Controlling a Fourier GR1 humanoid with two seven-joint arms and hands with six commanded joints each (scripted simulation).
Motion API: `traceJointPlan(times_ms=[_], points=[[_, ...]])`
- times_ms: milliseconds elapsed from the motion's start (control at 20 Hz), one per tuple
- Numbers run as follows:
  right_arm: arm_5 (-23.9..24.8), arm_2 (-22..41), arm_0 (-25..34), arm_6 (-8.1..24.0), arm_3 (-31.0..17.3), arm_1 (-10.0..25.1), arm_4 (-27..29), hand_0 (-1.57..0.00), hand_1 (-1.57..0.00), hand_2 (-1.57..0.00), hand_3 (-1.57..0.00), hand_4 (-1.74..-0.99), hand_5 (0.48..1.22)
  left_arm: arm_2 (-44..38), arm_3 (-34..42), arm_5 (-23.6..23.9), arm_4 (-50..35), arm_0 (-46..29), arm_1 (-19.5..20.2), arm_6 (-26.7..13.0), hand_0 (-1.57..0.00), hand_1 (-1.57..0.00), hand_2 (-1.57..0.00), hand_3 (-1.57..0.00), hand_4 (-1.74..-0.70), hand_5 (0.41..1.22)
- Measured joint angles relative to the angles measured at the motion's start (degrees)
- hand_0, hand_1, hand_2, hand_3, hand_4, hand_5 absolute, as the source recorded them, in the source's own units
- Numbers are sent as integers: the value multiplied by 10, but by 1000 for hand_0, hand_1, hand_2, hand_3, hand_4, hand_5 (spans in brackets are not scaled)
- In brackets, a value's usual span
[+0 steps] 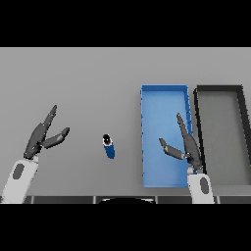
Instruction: Pick up the blue pipe and place it into the blue bin.
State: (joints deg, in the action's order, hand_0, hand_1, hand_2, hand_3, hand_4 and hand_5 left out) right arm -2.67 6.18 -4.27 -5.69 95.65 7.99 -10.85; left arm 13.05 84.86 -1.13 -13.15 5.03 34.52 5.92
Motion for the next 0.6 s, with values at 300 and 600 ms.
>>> traceJointPlan(times_ms=[300, 600], points=[[1, 11, -8, 19, 19, 7, -19, 1, 1, 1, 1, -1187, 579, 20, 38, -56, -6, -26, 28, 41, 1, 1, 1, 1, -977, 583], [-9, 5, 7, 36, 24, 5, 3, 1, 1, 1, 1, -1229, 576, 87, 141, -104, 6, -54, 59, -37, 1, 1, 1, 1, -1031, 496]])
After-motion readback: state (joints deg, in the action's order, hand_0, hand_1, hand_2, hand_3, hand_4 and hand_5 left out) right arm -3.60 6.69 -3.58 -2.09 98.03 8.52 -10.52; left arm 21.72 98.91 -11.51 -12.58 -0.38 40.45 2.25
